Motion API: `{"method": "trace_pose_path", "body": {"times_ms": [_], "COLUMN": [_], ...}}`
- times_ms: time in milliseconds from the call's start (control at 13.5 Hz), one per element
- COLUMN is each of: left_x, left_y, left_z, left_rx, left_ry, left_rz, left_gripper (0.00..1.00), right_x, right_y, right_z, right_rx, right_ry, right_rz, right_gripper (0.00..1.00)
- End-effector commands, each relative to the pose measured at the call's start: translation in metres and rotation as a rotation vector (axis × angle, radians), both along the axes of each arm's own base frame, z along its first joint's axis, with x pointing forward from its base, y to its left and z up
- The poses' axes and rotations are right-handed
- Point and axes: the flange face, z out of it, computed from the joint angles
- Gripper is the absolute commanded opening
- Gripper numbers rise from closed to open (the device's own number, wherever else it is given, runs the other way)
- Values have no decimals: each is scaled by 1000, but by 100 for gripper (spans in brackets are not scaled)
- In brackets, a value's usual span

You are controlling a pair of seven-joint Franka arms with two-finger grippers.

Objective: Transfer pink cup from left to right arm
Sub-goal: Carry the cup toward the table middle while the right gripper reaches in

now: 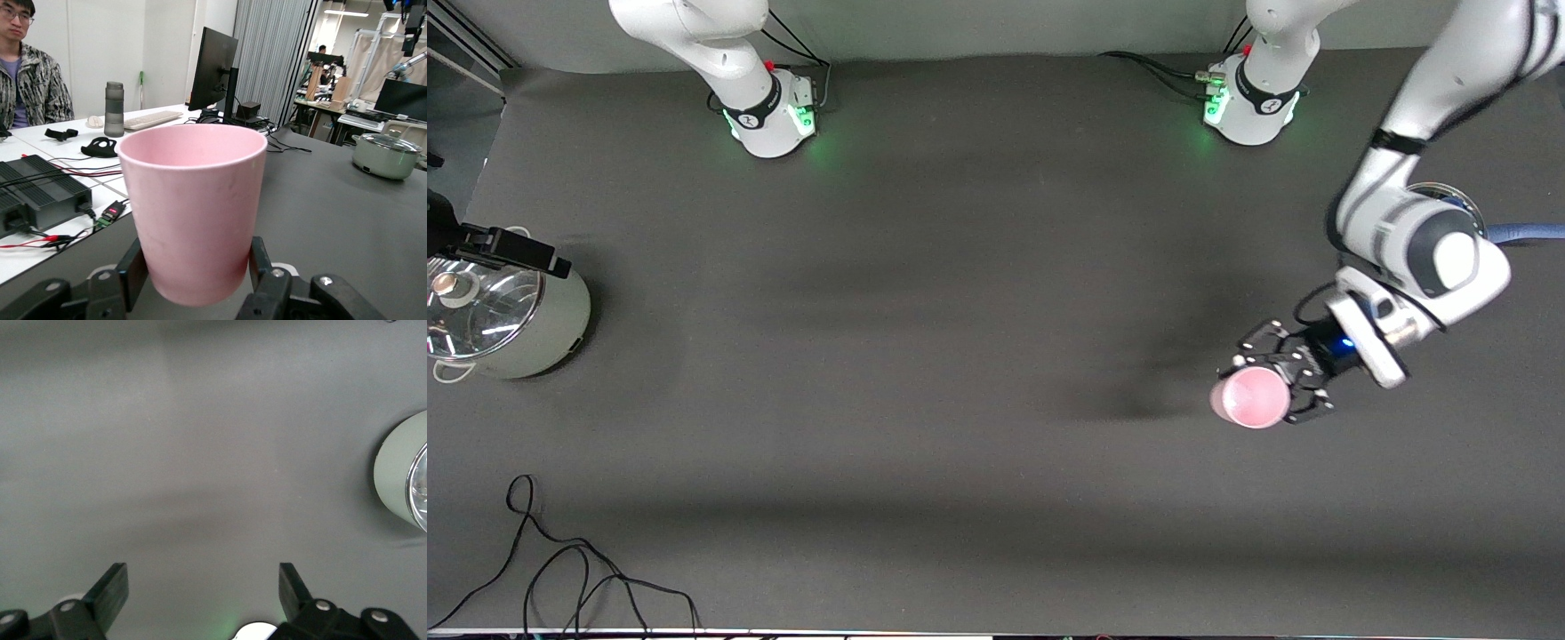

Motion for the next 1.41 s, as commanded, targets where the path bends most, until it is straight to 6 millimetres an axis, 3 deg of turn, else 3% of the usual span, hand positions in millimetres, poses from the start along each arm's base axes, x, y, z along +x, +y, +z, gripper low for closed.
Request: {"method": "trace_pose_path", "body": {"times_ms": [0, 149, 446, 743, 1189, 1338], "left_x": [-34, -53, -67, -55, -57, -56], "left_y": [-55, -104, -165, -204, -217, -216], "left_z": [23, 32, 58, 81, 82, 80], "left_rx": [51, 53, 40, -26, -21, -7], "left_ry": [29, 56, 29, -18, -15, -8], "left_rz": [59, 72, 14, -37, -42, -31], "left_gripper": [40, 39, 39, 36, 34, 34], "right_x": [0, 1, 5, 12, 14, 5], "right_y": [6, 14, 37, 134, 282, 333], "right_z": [2, 2, 9, 11, 29, 35], "right_rx": [15, 23, 152, 150, 191, 228], "right_ry": [5, 3, -7, -34, -92, -124], "right_rz": [0, 11, -97, -214, -455, -463], "right_gripper": [100, 100, 100, 100, 99, 99]}}
